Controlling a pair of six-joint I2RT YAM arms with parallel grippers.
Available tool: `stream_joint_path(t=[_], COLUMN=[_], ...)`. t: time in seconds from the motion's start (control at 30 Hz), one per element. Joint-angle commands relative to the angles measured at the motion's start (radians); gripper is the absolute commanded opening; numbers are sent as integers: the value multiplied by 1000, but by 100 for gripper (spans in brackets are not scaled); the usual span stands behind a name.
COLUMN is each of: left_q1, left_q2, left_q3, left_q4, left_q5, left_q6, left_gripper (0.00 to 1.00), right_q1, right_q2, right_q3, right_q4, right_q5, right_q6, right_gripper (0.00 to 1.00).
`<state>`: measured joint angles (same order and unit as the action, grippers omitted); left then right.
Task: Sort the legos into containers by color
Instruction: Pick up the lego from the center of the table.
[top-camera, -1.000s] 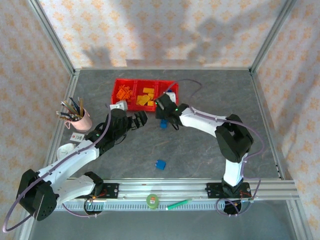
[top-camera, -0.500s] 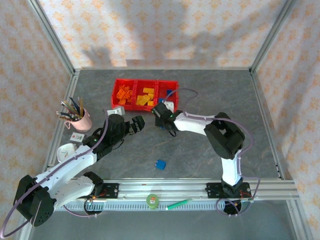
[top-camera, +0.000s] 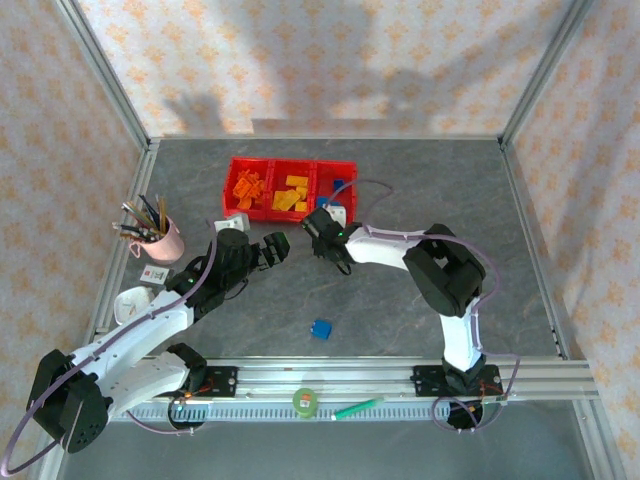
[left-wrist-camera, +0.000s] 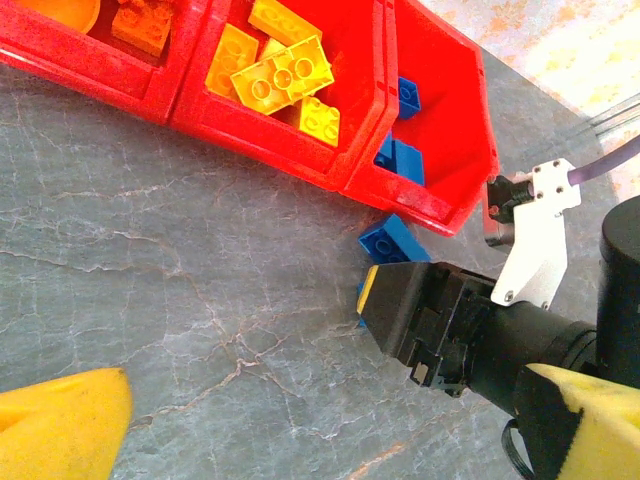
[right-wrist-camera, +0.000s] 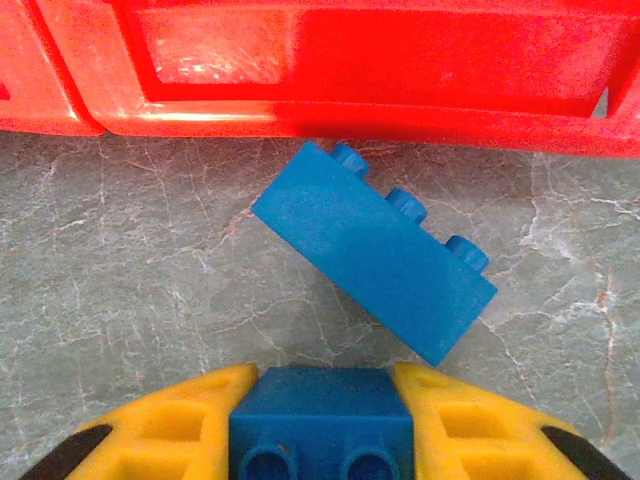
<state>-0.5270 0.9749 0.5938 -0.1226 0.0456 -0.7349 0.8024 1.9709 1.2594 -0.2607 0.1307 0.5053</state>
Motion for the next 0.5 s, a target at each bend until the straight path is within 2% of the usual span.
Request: stream_joint_path(t=[0.0,0.23,0.47], left_q1=[13,13,12], left_q2=[10,42,108], left_q3=[22,71,138], left_q4=[5,6,30], left_q5=[10,2,-17], left_q6=[5,27,38], left_gripper=[99,99,99], right_q1=[6,-14,-114], right_q2=[-75,-149,-71], right_q3=[33,105,245], right_q4=[-14,-48,-86], right_q5=[9,20,31], right_q6=[-17,-63,-125], right_gripper=[25,24,24])
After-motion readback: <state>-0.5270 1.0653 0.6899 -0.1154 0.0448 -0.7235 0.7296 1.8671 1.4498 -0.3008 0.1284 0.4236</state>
